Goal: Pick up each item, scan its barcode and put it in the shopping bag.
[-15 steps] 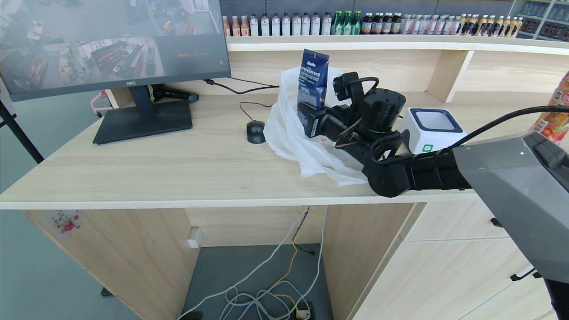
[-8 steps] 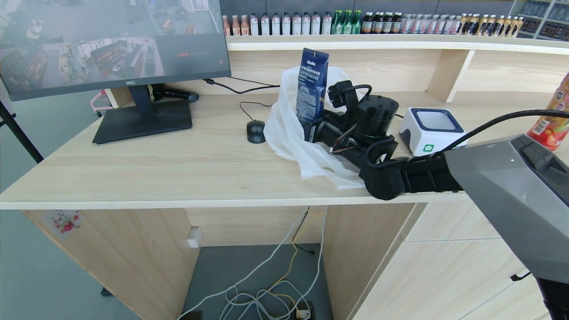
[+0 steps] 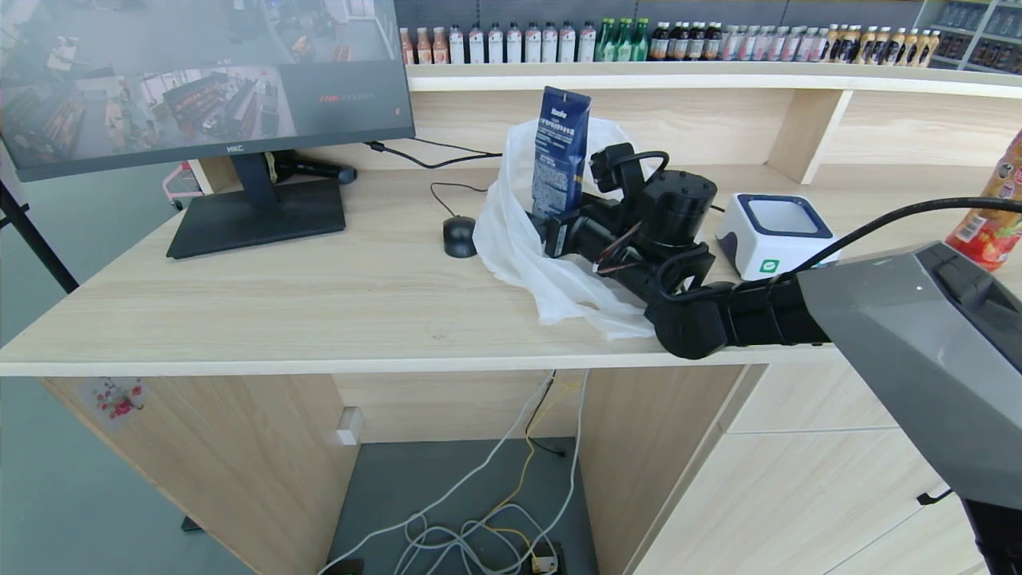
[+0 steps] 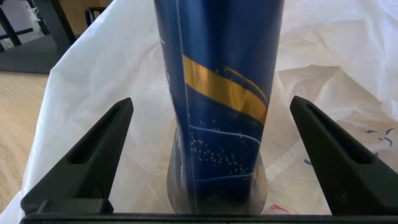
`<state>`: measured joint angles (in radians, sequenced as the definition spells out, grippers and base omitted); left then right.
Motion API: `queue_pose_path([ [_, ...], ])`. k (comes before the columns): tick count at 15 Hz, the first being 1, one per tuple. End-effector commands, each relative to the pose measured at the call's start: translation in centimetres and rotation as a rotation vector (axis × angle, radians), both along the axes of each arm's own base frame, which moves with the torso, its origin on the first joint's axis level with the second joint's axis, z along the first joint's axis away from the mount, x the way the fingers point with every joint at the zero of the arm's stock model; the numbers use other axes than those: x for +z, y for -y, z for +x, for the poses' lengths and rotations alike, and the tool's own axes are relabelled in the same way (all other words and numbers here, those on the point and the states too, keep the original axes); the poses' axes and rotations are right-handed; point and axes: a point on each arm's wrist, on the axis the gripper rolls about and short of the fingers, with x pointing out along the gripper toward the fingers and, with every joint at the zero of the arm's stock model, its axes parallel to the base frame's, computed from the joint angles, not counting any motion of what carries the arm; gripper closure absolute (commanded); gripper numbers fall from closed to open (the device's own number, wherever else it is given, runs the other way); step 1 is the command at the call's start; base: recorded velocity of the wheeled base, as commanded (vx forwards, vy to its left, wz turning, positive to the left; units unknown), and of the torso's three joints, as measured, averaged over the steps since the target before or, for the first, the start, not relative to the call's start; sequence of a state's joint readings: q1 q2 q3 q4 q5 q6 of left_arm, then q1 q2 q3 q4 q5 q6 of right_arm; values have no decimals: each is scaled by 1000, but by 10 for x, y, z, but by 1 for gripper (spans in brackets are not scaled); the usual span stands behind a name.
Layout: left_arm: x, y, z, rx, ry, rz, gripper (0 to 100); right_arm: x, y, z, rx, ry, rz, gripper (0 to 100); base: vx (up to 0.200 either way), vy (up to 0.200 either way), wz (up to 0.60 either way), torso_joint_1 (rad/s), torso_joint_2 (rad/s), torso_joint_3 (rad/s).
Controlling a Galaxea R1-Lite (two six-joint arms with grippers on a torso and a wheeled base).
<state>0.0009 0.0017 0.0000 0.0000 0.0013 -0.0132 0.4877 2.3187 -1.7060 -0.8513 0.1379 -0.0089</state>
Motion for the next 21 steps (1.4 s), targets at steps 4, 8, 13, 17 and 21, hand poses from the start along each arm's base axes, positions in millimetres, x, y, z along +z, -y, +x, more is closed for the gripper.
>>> queue_pose_path([
  [4,0,0,0,1,0,-1,0,11,3,-3,-1,24,12,0,0,0,0,0,0,0],
  [8,0,0,0,1,-1,-1,0,27,7,-11,-6,56,23,0,0,0,0,0,0,0],
  [13,0,0,0,1,0,-1,0,50,17,-28,-15,95,21,0,0,0,0,0,0,0],
  [17,0,0,0,1,0,-1,0,59,32,-57,-17,108,21,0,0,0,0,0,0,0],
  [21,0,0,0,1,0,-1,0,44,53,-96,-21,93,13,0,0,0,0,0,0,0],
])
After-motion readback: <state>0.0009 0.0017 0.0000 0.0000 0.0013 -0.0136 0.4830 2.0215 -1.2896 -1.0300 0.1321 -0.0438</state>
